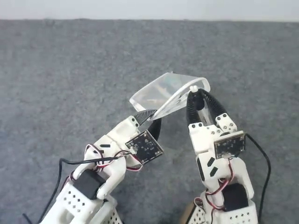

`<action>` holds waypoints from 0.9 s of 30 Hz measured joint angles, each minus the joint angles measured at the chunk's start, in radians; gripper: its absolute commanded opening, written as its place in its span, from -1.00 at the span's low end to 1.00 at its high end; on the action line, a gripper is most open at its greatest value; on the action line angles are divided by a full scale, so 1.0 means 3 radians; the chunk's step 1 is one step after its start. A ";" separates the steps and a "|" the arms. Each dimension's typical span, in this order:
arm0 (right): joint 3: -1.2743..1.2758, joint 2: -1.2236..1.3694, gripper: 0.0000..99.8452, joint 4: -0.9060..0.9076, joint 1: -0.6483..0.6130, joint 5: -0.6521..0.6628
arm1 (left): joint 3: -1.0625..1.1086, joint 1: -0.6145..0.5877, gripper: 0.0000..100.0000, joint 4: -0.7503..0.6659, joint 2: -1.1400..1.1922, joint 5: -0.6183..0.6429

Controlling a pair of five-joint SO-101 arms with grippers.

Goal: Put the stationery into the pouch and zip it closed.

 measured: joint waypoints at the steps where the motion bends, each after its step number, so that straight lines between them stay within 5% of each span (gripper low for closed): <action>1: 0.0000 0.0000 -0.99 -0.0005 0.0020 0.0000 | 0.0000 0.0000 -0.98 0.0000 0.0000 0.0000; 12: 0.0097 0.0736 -0.99 -0.0696 0.0297 -0.0020 | 0.0000 0.0000 -0.98 0.0000 0.0000 0.0000; 27: -0.0568 0.2639 -0.99 -0.1606 0.1335 -0.0818 | 0.0010 -0.0005 -0.98 0.0026 -0.0005 0.0005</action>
